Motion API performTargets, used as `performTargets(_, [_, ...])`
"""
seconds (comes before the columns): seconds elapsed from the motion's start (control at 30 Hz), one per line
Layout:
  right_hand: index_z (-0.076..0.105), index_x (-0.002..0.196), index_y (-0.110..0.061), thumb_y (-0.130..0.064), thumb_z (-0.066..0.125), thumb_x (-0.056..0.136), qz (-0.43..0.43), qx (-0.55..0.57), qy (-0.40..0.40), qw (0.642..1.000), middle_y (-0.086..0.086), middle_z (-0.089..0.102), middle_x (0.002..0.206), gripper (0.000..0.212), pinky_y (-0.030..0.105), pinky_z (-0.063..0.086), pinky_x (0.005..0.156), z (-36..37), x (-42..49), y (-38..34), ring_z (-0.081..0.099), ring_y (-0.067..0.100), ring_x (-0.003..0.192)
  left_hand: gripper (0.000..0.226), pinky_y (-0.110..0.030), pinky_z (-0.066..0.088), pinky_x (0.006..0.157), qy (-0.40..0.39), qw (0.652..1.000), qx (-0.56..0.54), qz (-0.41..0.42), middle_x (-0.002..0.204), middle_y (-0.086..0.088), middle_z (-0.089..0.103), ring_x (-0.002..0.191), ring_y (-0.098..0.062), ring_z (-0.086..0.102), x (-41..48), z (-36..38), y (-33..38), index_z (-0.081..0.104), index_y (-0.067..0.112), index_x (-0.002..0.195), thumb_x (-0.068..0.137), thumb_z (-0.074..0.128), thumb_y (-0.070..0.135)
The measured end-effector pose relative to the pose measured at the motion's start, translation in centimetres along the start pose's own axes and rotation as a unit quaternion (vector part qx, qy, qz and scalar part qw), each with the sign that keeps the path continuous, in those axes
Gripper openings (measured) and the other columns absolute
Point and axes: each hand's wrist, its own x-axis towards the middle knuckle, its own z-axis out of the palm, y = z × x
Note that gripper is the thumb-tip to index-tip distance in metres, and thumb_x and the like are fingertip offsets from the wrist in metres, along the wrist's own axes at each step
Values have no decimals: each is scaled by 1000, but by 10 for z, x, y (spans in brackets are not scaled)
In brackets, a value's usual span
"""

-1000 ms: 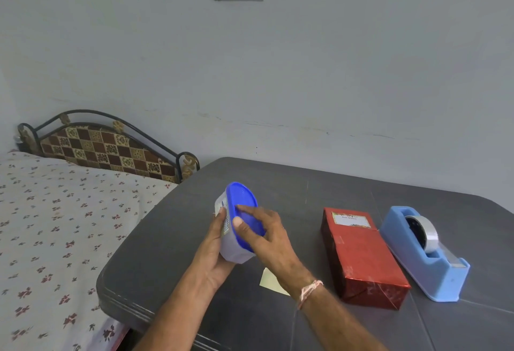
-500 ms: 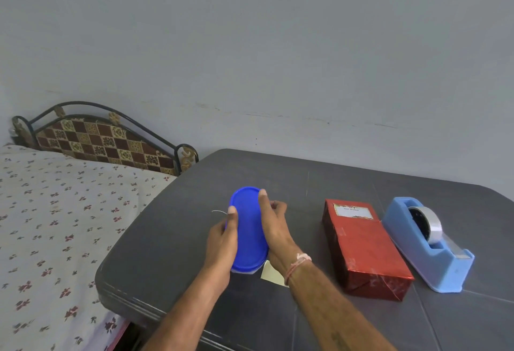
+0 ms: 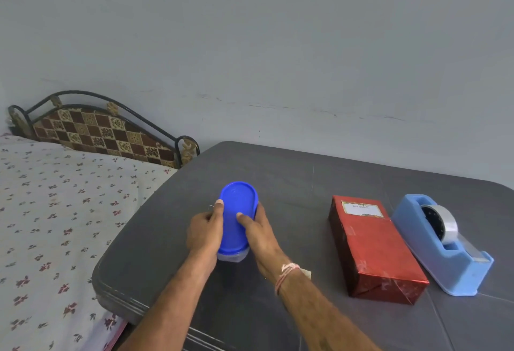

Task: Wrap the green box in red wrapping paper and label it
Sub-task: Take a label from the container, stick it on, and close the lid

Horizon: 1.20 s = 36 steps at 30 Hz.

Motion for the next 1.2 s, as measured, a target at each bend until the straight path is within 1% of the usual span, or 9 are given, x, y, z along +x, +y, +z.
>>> performTargets(0.17, [53,139,-24,-24,67,89,-12,37,-29,999,2,67,131,52,41,58,99,6,19,0,67,19,116,33,-56,62,78,9,999,-48,9,77,-13,74,81,-39,72,29,0,-3,72,6,74,95,70,31])
performTargets(0.3, [57,134,-21,-26,74,73,4,21,-52,998,1,71,124,63,40,58,99,14,24,0,70,18,112,5,-40,60,78,-16,995,-97,-12,97,-7,76,86,-23,72,49,-13,1,75,14,90,92,75,18])
performTargets(0.43, [58,132,-20,-20,74,87,12,4,-49,999,0,72,122,47,37,58,98,13,24,0,70,19,112,17,-34,56,79,-49,994,-96,-7,104,-5,72,92,-20,69,52,-15,-2,73,16,110,93,75,20])
performTargets(0.53, [60,122,-23,-27,71,95,1,-49,-57,997,-11,69,120,30,18,54,88,-5,9,-20,66,10,112,32,-39,55,93,19,996,1,88,118,-1,69,108,-21,64,46,-12,0,69,21,115,91,74,42])
performTargets(0.63, [50,146,-21,-38,73,94,-66,-186,1,980,-11,54,143,59,23,44,107,-44,-8,-46,51,8,131,47,-36,51,94,51,978,21,200,124,9,62,109,-11,59,20,-1,23,64,26,128,88,74,49])
performTargets(0.77, [55,143,-16,-34,75,92,-142,-336,125,923,3,55,145,58,25,33,113,-122,-32,-72,49,19,137,31,-25,48,77,-90,976,-132,145,110,7,69,97,-8,65,-40,42,47,67,18,116,93,74,38])
performTargets(0.9, [54,143,-16,-32,71,91,-102,-423,299,849,4,56,143,57,37,36,111,-206,-77,-70,45,26,137,20,-30,50,67,-261,957,-122,46,90,5,68,84,-12,63,-97,107,33,71,15,96,96,70,35])
performTargets(1.03, [67,116,-14,-38,70,92,10,-320,280,905,-3,69,101,34,38,54,93,-257,-105,-46,68,23,103,44,-33,48,75,-331,935,-126,5,82,-1,71,81,-18,63,-129,152,12,69,2,88,91,72,45])
performTargets(1.2, [76,91,-27,-38,71,87,1,-229,238,944,-13,78,83,12,43,62,84,-267,-101,-20,76,10,79,11,-12,53,61,-305,941,-146,2,91,5,80,79,-4,75,-138,158,5,76,18,103,99,66,14])
